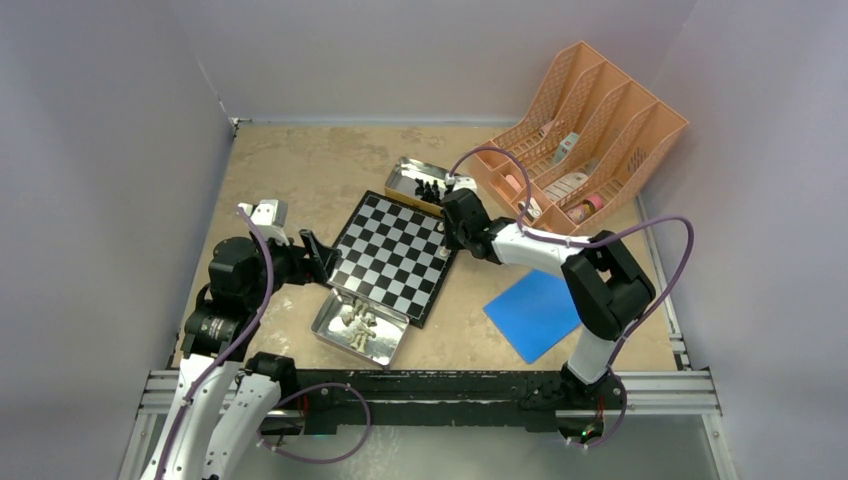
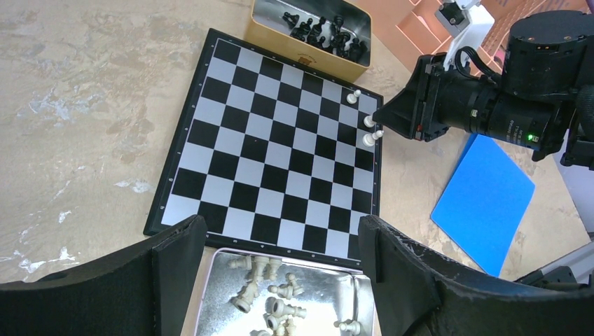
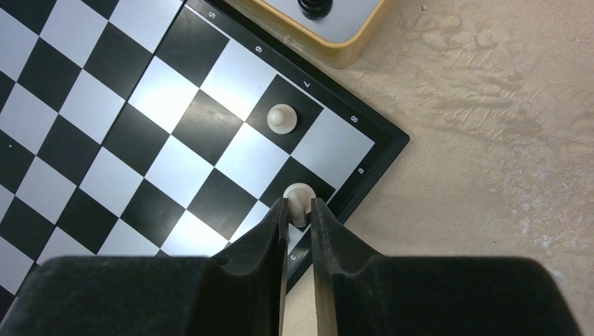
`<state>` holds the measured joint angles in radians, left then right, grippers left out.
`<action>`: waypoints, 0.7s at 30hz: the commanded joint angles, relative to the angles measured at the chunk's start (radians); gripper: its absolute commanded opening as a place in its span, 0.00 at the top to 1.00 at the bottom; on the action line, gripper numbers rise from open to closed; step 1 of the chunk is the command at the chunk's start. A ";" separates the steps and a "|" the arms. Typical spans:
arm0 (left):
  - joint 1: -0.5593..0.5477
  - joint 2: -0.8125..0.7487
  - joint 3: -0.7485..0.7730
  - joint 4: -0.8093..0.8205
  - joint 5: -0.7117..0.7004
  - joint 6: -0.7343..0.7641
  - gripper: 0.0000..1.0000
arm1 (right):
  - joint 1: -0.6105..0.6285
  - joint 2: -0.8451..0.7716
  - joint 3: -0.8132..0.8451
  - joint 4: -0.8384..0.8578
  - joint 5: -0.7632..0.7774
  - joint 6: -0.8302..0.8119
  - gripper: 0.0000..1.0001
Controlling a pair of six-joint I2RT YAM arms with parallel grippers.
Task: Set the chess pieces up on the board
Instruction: Place the chess piece on the chessboard.
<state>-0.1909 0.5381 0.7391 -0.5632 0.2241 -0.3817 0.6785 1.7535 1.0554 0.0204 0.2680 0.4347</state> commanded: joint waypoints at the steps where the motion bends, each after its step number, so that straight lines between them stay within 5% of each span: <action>1: 0.005 -0.003 0.002 0.032 0.003 -0.001 0.21 | -0.003 -0.060 0.025 -0.019 0.020 0.015 0.79; 9: 0.005 0.004 0.002 0.034 0.014 0.000 0.21 | -0.001 -0.118 0.070 -0.088 0.047 0.001 0.74; 21: 0.005 0.052 0.041 0.057 0.102 -0.001 0.20 | 0.030 -0.252 0.053 -0.045 -0.150 -0.047 0.74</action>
<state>-0.1909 0.5667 0.7395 -0.5613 0.2596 -0.3817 0.6819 1.5551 1.0821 -0.0605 0.2020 0.4095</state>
